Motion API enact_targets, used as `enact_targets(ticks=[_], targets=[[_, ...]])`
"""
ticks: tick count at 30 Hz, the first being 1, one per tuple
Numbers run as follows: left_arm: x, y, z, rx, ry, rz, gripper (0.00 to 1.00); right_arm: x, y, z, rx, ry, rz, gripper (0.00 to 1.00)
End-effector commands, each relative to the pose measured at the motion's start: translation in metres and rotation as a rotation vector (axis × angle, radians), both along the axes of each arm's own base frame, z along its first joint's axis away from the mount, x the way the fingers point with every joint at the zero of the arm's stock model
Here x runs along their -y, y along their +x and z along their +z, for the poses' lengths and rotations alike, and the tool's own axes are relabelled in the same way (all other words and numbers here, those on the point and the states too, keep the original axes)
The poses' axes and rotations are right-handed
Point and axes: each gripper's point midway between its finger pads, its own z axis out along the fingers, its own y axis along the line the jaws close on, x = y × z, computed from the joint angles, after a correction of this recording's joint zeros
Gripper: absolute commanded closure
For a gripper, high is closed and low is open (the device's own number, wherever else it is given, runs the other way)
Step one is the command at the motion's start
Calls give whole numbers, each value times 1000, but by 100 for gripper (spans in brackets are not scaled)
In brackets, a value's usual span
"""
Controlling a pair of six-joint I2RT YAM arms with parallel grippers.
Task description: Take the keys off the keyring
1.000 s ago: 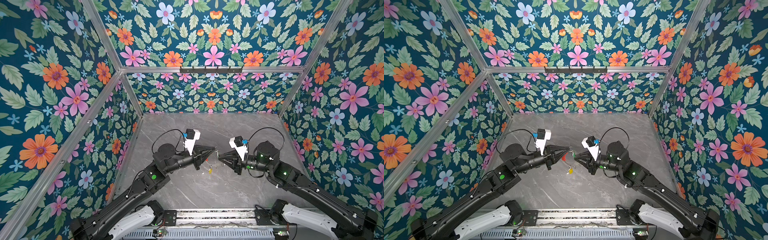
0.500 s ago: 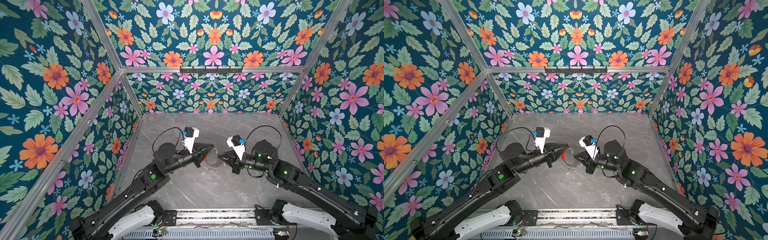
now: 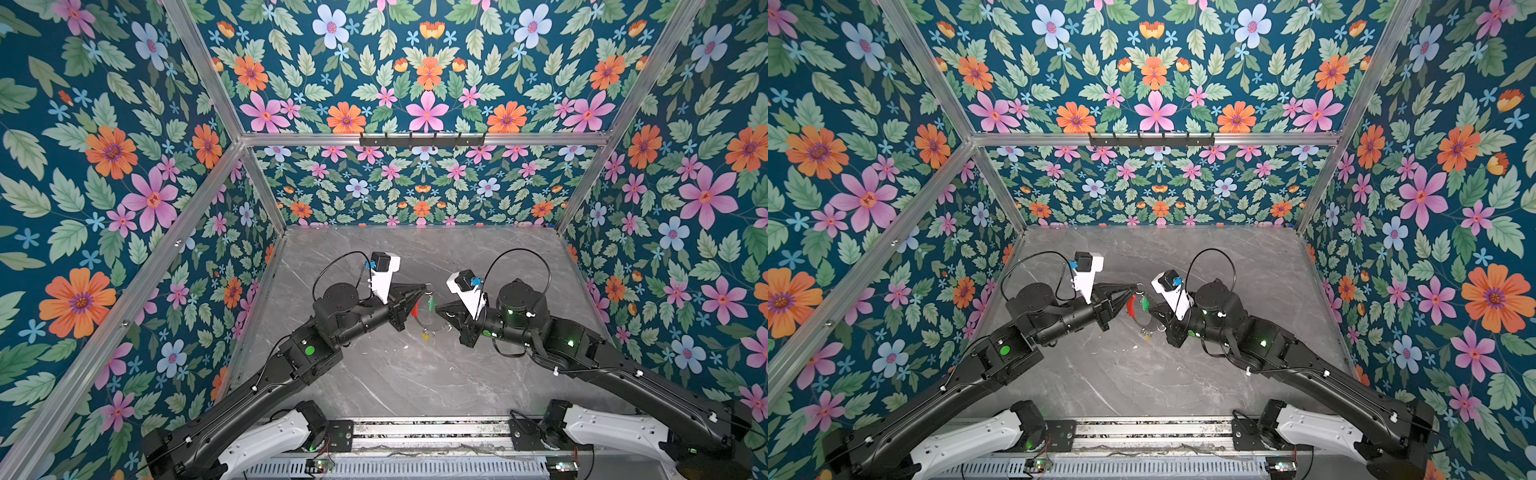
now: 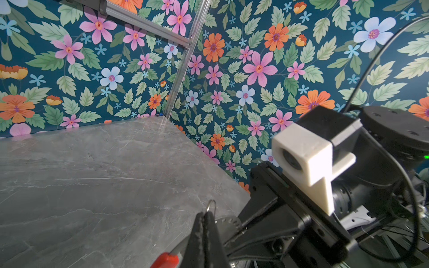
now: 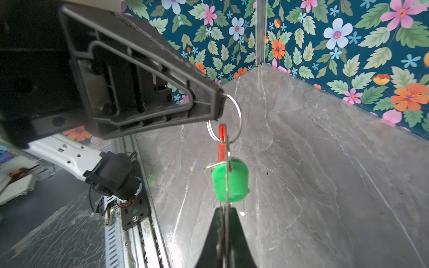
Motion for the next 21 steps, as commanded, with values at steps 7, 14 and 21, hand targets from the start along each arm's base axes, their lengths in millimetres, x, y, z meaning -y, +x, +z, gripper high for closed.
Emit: enact_targets(ticks=[7,14,21], targets=[[-1,5,1,-4,26,40,100,3,13,12,95,-30,-99,100],[6,-5,0,20,-3,-23,100,-20,-9,16,57,30,72,100],[0,-22,12,148,-125,-76,100,-22,-35,20,45,59,206,78]])
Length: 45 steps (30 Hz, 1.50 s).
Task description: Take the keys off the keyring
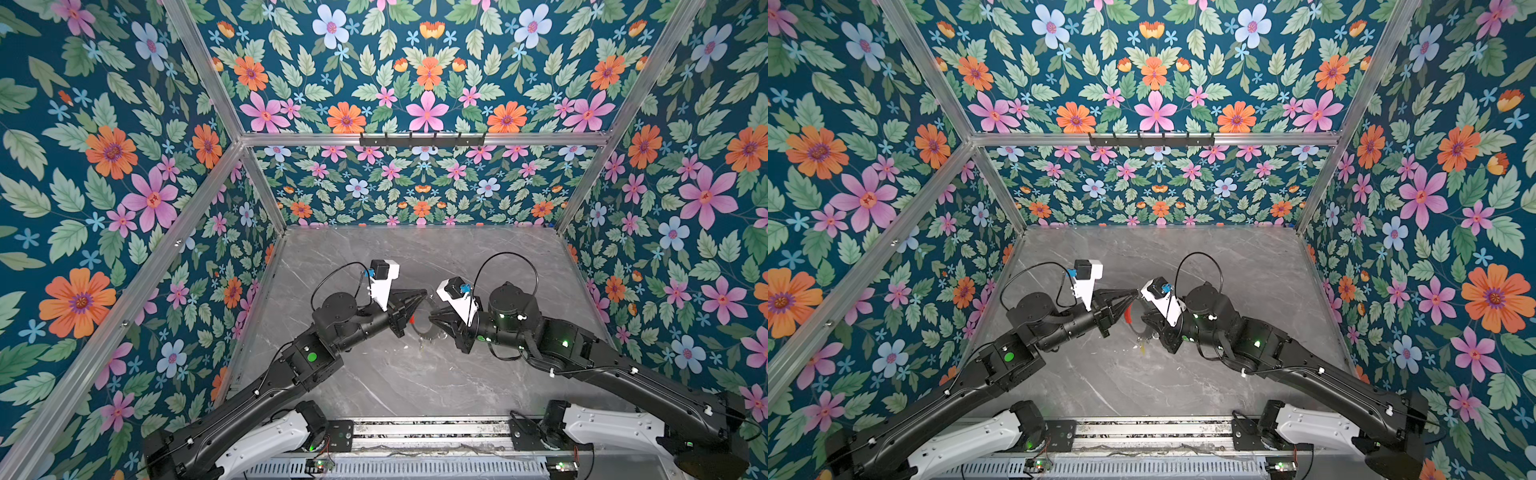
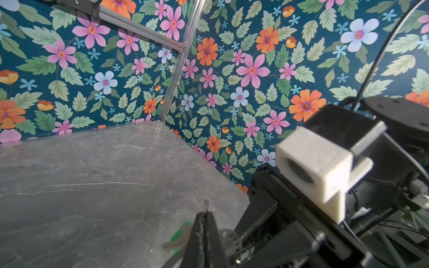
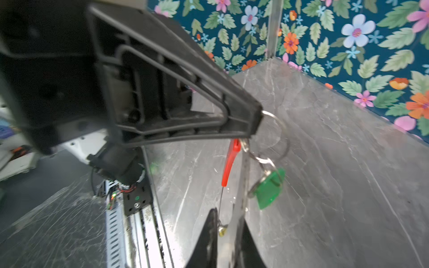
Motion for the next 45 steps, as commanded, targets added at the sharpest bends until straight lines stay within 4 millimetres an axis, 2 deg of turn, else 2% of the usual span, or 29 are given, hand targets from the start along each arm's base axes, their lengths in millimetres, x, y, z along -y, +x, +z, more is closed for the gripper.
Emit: enact_targets(ticks=[1,10,14,18,24,30,34,45], targets=[[-1,-10,23,116,-88,-43,100,-8,-19,20,29,80,120,73],[-9,-32,36,270,-250,-108,100,9,-39,21,54,114,166,54],[-17,-44,43,342,-339,-138,100,15,-44,23,66,142,174,51],[-22,-54,47,391,-412,-168,100,24,-49,34,102,205,164,51],[-21,-64,48,392,-457,-238,100,39,-40,51,170,290,76,51],[-14,-71,48,369,-450,-310,100,37,-40,72,196,371,76,53],[-11,-75,47,357,-446,-348,100,37,-38,82,219,403,66,58],[-11,-77,48,343,-460,-364,100,19,-40,74,188,365,136,59]])
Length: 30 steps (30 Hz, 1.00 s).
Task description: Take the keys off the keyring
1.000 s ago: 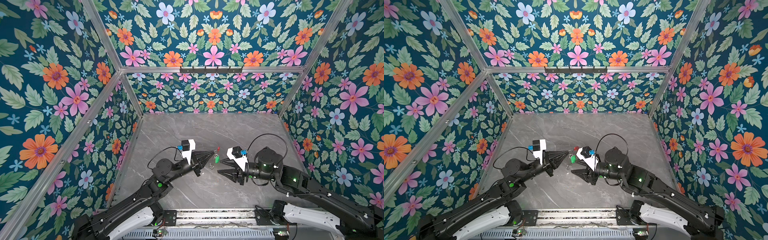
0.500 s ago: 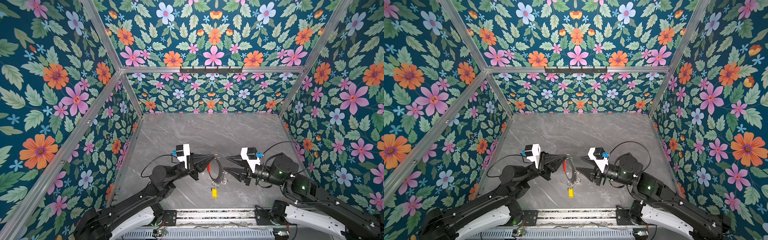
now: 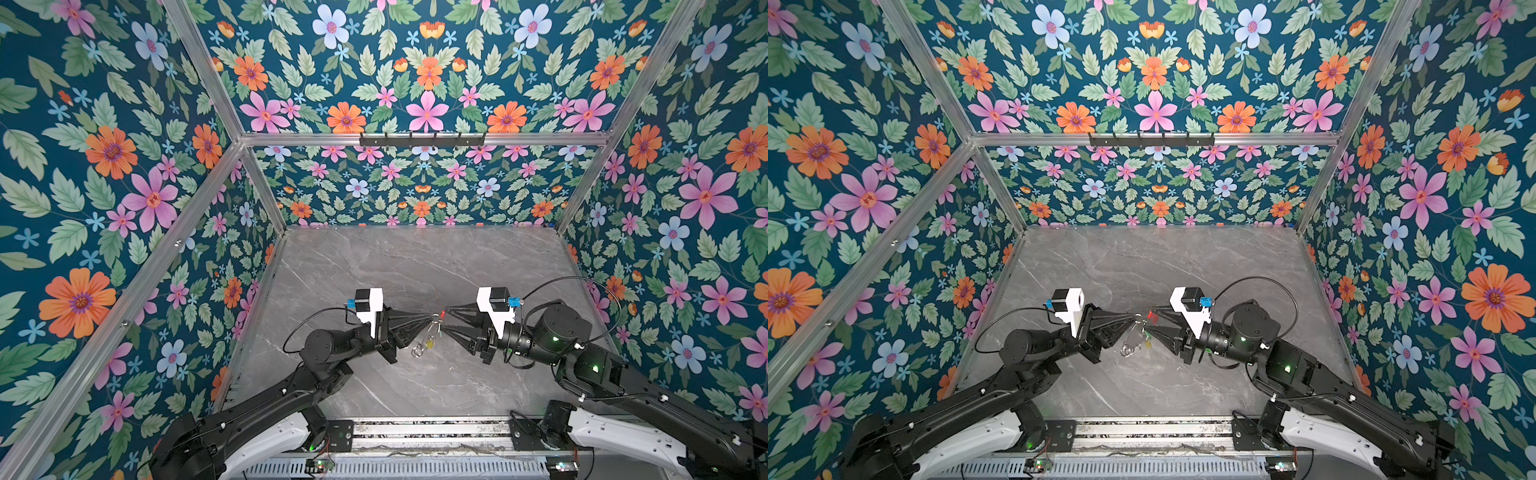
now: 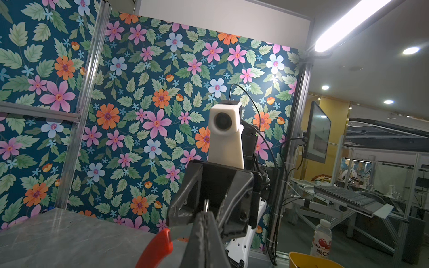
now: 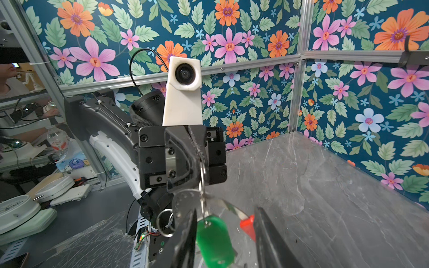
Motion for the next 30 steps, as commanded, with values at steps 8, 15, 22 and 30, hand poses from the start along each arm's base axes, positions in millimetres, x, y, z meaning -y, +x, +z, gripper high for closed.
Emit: enact_targets(ticks=[8,15,22,30], targets=[[-7,-9,13,41,-49,-24,100,-5,-7,9,15,25,53,70],[-6,-8,12,33,-47,-27,100,-3,-10,9,21,16,60,83],[-7,-12,14,39,-53,-43,100,-1,-10,9,24,1,53,100],[-7,-19,18,48,-57,-89,100,1,-3,6,-12,-38,14,100]])
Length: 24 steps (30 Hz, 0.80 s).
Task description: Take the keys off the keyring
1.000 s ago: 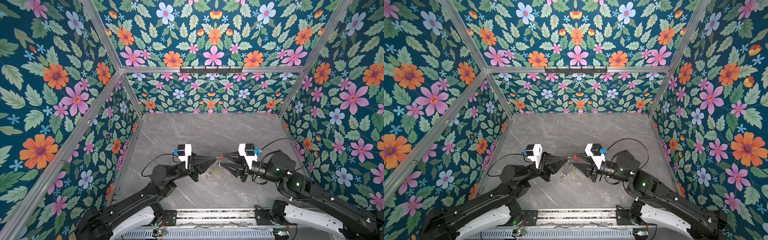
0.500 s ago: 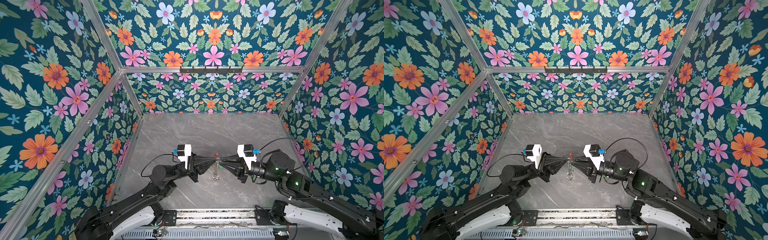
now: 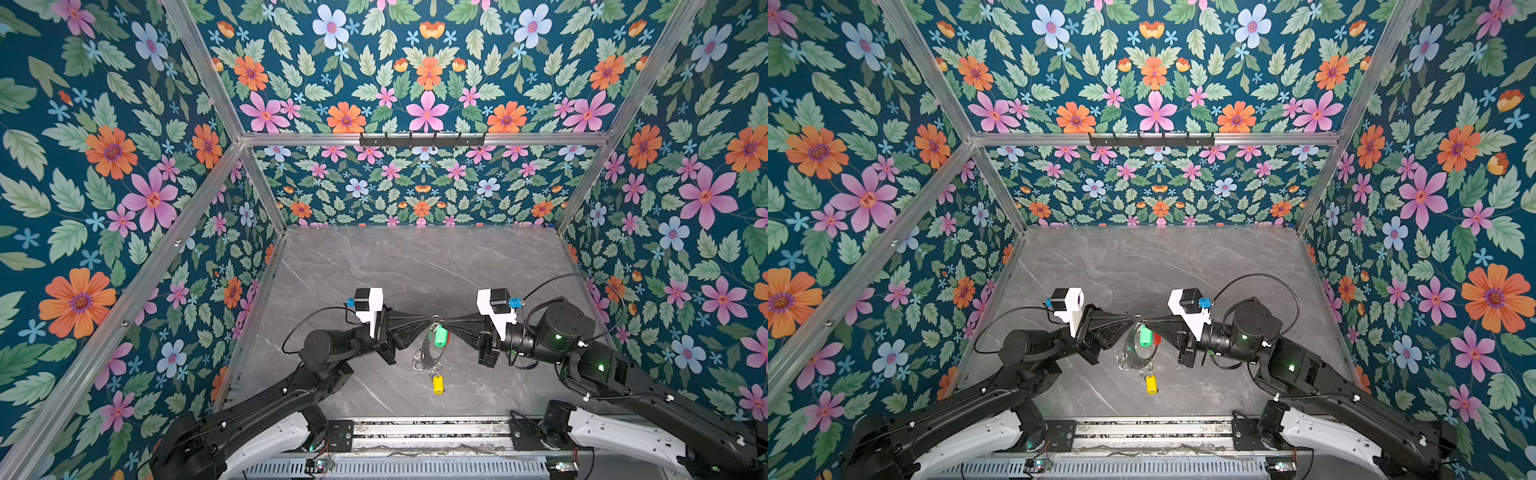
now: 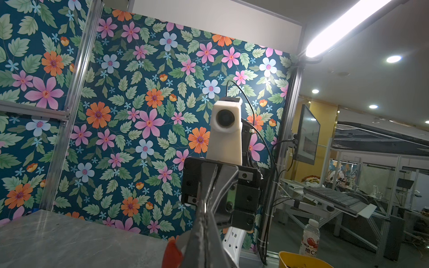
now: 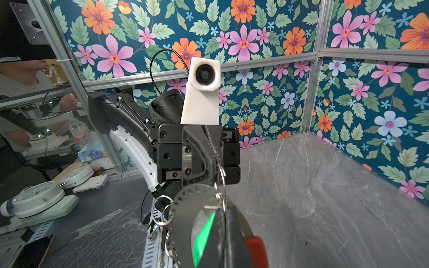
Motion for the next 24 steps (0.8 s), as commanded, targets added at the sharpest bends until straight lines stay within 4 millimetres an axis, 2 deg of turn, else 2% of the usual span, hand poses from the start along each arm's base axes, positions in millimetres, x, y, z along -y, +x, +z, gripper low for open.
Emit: enact_targets(ticks=[1,14,24], targets=[[-7,-13,15,54,-52,-46,100,0,7,-2,-14,-22,-36,100],[-18,-23,24,67,-128,-93,100,-5,9,-7,-70,-31,-31,100],[-17,-19,25,58,-146,-80,100,-17,2,-26,-99,-55,40,100]])
